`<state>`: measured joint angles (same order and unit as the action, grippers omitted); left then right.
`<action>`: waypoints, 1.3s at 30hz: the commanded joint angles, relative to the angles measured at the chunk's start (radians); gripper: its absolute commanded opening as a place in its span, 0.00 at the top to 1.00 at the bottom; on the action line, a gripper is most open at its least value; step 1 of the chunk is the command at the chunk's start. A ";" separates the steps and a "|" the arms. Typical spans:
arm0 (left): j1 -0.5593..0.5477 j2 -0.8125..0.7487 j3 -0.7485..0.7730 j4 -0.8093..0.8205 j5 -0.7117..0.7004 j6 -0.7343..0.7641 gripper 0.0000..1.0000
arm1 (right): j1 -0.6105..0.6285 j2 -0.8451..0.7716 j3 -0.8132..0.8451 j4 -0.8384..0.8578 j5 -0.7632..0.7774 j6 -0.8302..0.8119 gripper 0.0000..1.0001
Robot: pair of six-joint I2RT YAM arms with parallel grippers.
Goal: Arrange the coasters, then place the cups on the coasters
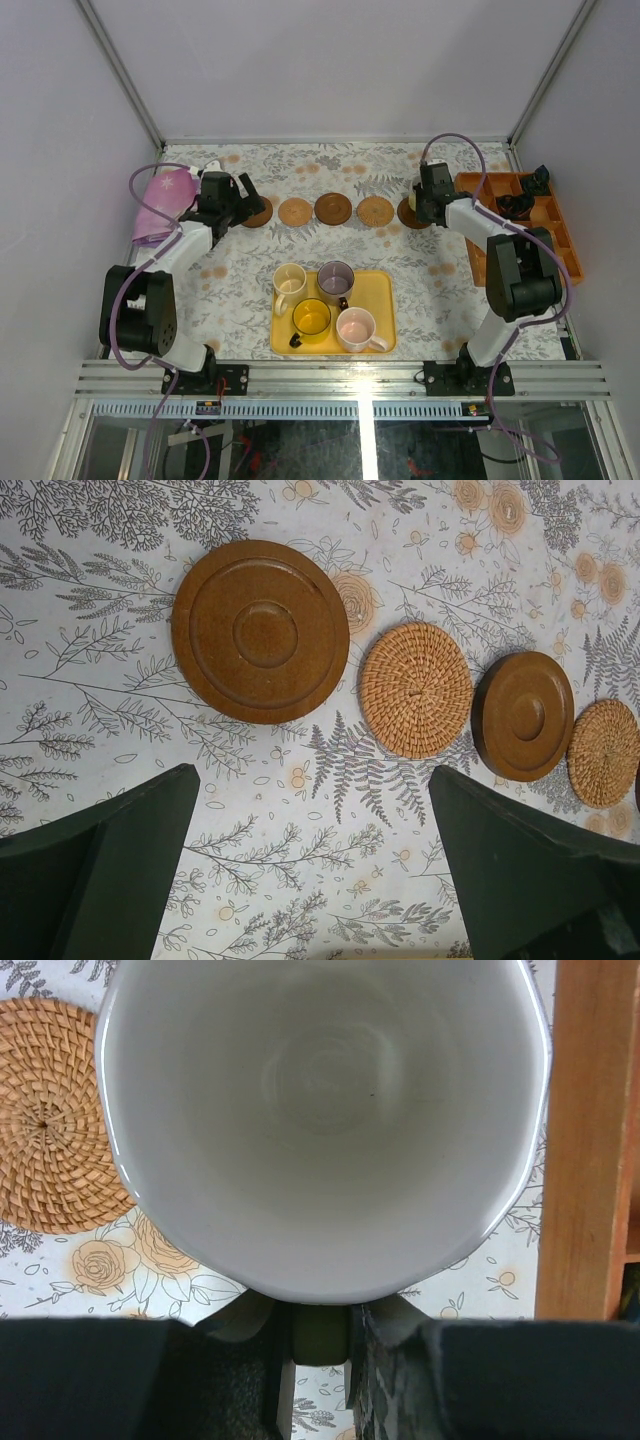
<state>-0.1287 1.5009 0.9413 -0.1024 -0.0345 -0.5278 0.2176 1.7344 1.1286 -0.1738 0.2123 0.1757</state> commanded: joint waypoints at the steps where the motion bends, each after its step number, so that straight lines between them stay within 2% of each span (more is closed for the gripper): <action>1: 0.006 -0.003 0.026 0.035 -0.026 -0.017 0.00 | -0.008 -0.008 0.087 0.093 -0.025 -0.021 1.00; 10: 0.006 -0.007 0.017 0.030 -0.035 -0.020 0.00 | -0.009 -0.005 0.092 0.072 -0.045 -0.016 1.00; 28: 0.006 -0.033 -0.002 0.008 -0.042 0.002 0.00 | -0.008 -0.103 0.079 -0.020 -0.046 0.037 1.00; 39: 0.005 -0.037 -0.001 -0.004 -0.048 0.011 0.00 | -0.009 -0.095 0.098 -0.055 -0.047 0.057 1.00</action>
<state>-0.1284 1.4906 0.9409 -0.1131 -0.0547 -0.5381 0.2131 1.6939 1.1637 -0.2729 0.1555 0.2180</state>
